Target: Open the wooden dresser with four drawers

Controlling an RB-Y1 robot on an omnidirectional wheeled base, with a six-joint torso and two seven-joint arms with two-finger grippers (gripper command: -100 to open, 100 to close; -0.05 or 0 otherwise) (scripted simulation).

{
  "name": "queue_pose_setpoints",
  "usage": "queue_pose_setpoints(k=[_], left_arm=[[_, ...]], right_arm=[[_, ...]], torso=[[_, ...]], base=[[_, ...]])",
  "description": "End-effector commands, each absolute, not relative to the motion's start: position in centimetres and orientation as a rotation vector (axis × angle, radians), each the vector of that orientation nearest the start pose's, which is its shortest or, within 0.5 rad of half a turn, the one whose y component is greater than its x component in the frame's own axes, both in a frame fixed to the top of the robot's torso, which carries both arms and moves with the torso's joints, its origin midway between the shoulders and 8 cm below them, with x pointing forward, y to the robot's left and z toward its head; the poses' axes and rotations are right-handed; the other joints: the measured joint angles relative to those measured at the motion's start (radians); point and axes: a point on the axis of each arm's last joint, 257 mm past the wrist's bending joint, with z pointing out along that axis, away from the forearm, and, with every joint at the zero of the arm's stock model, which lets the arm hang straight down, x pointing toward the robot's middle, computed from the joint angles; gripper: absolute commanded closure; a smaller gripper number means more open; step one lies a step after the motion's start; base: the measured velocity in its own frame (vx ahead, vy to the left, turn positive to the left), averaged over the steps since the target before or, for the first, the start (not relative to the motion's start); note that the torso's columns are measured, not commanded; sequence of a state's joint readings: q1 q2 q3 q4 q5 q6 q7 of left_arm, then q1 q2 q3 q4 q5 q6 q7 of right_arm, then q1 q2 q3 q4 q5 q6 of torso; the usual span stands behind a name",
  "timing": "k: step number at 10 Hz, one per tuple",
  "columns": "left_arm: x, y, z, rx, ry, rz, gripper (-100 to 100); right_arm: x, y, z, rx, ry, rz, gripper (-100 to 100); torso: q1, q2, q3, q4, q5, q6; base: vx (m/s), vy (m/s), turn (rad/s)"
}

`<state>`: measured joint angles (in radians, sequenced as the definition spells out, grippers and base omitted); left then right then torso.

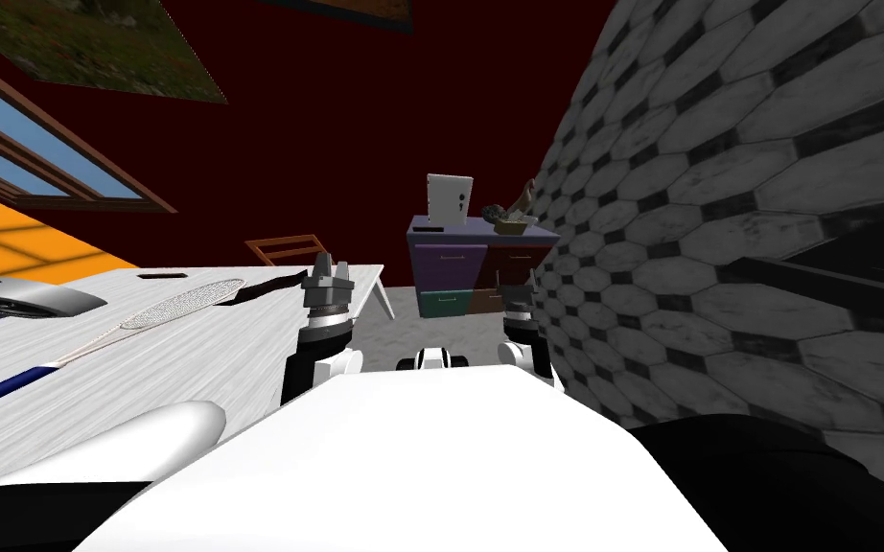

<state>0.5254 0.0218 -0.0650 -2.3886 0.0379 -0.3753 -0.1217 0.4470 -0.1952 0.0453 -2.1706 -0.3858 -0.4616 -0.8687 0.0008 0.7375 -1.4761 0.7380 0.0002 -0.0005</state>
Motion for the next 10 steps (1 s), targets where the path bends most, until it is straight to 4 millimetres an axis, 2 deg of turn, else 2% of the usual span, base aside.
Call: queue_pose_setpoints(k=[1,6,7,9,10], left_arm=[[34.3,26.1,4.0,-0.657,0.671,-1.265,0],[34.3,26.1,4.0,-0.657,0.671,-1.265,0],[34.3,26.1,4.0,-0.657,0.671,-1.265,0],[34.3,26.1,4.0,-0.657,0.671,-1.265,0],[34.3,26.1,4.0,-0.657,0.671,-1.265,0]], right_arm=[[38.1,-29.5,-2.9,1.3,0.147,2.407,-100],[38.4,-29.7,-3.6,1.371,0.036,2.522,-100],[38.8,-29.9,-4.4,1.408,-0.021,2.559,-100],[38.8,-29.9,-4.4,1.422,-0.049,2.591,-100],[39.1,-30.1,-5.2,1.46,-0.111,2.626,-100]], torso=[[-0.001,0.0,0.0,0.0,0.0,0.001],[-0.001,0.001,0.0,0.0,0.0,0.001],[-0.001,0.002,0.001,0.0,0.0,0.001],[-0.001,0.0,0.0,0.0,0.0,0.001],[-0.001,0.001,0.0,0.0,0.0,0.001]], base=[[0.064,0.0,0.159],[0.039,0.0,0.061],[0.034,0.002,0.147],[0.036,-0.003,0.04],[0.044,-0.002,0.108]])
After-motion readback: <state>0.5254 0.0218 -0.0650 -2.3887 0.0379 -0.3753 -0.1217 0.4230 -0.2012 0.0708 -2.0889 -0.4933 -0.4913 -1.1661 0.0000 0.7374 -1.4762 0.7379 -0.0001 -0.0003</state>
